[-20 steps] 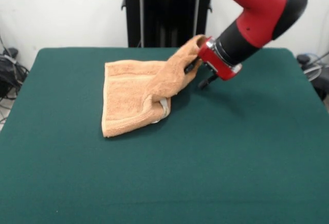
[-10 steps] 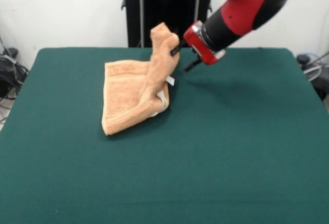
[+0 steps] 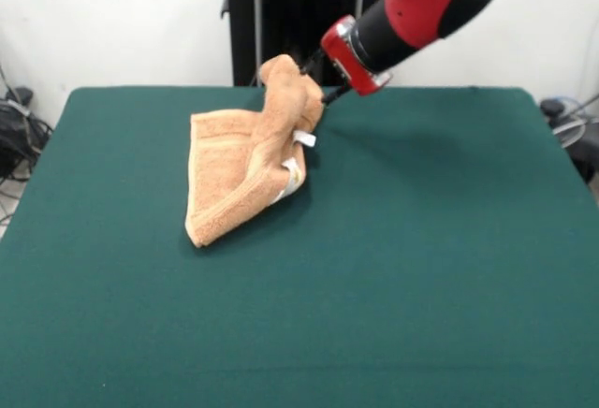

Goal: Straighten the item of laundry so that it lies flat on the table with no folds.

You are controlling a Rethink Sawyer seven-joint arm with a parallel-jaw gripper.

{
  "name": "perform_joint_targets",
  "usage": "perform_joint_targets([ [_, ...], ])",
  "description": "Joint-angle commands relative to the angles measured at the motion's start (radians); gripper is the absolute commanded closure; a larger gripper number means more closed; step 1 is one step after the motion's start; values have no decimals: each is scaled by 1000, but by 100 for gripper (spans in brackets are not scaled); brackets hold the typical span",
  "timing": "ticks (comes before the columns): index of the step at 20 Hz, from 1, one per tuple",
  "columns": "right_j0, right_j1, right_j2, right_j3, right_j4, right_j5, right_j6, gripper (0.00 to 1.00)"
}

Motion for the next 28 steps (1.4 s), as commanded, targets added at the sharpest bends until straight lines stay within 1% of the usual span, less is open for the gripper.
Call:
perform_joint_targets([
  [1, 37, -39, 57, 50, 10, 69, 251, 0],
  [8, 75, -43, 56, 62, 24, 69, 278, 0],
  [10, 69, -40, 67, 73, 32, 36, 275, 0],
  [13, 43, -9, 108, 103, 48, -105, 269, 0],
  [15, 45, 17, 112, 109, 47, -169, 276, 0],
  [20, 46, 43, 115, 115, 60, -233, 292, 0],
  [22, 57, 43, 115, 128, 87, -263, 326, 0],
  [23, 60, 44, 123, 144, 109, -325, 353, 0],
  [25, 54, 40, 153, 175, 136, -422, 373, 0],
  [28, 62, 48, 175, 199, 168, -495, 380, 0],
])
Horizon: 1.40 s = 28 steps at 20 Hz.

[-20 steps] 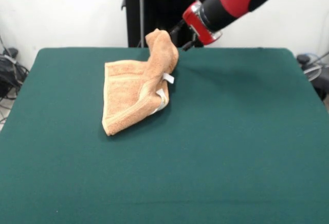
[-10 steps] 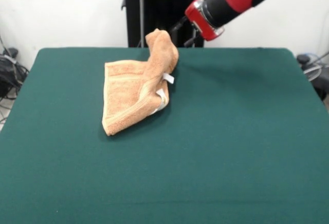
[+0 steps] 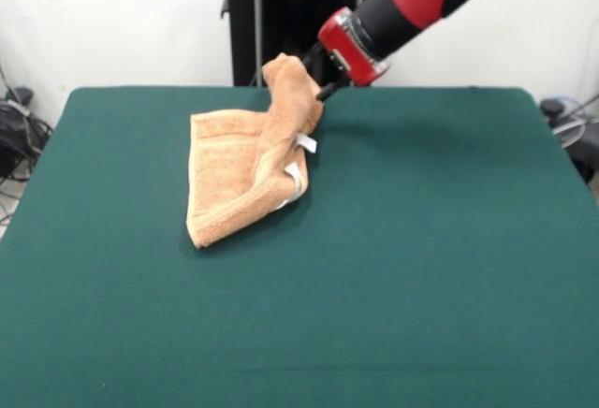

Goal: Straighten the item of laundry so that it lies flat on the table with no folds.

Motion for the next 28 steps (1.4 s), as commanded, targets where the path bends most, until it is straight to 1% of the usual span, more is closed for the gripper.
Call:
perform_joint_targets([
  [1, -10, 50, 188, 79, 132, -233, 387, 0],
  [5, -32, 29, 252, 135, 174, -360, 421, 0],
  [8, -34, 24, 275, 153, 194, -396, 427, 0],
  [13, -14, 33, 276, 161, 212, -432, 414, 0],
  [14, -13, 33, 278, 163, 215, -437, 413, 100],
  [20, -19, 21, 297, 177, 227, -428, 422, 100],
  [24, -53, -12, 332, 192, 211, -419, 424, 100],
  [26, -63, -34, 343, 195, 218, -386, 419, 100],
  [28, -61, -58, 346, 192, 234, -323, 410, 100],
])
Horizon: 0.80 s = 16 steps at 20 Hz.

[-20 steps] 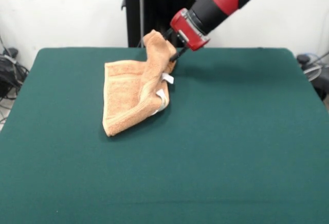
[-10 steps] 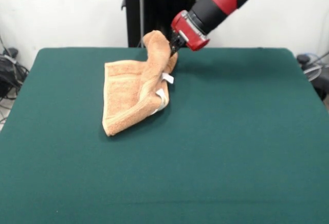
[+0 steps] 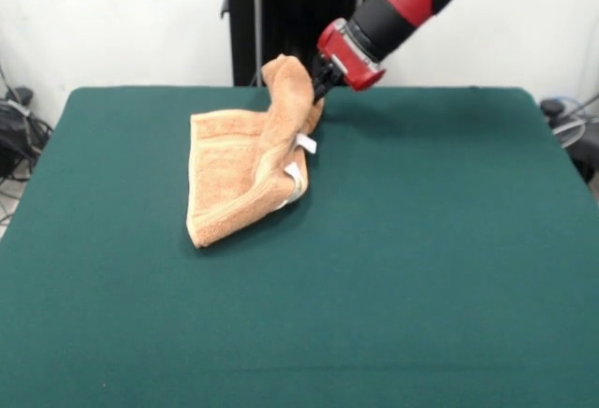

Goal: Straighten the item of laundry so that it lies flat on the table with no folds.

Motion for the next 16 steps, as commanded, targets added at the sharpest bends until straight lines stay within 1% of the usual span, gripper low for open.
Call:
perform_joint_targets([
  [1, -49, -49, 193, -10, 90, 119, 278, 100],
  [7, 2, -75, 144, -56, 129, 350, 286, 100],
  [13, -6, -88, 151, -63, 135, 389, 280, 100],
  [14, -9, -91, 155, -61, 137, 390, 280, 0],
  [16, -16, -97, 167, -54, 144, 386, 284, 0],
])
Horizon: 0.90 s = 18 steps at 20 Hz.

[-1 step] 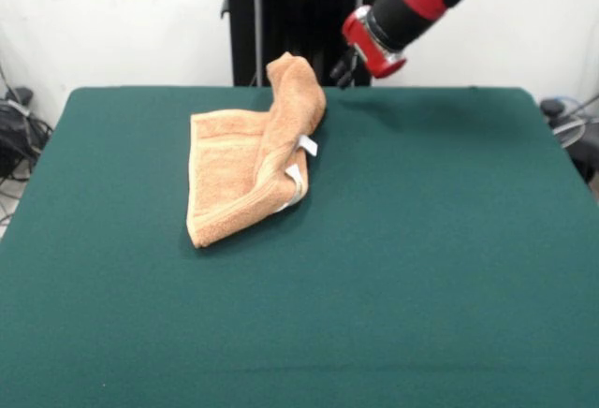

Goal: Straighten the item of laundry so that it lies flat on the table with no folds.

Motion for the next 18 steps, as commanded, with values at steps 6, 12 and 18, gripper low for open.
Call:
perform_joint_targets([
  [6, -40, 22, 155, -70, 41, -73, 221, 0],
  [12, -92, 47, 176, -66, -13, -190, 178, 0],
  [18, -107, 55, 175, -73, -34, -221, 157, 0],
])
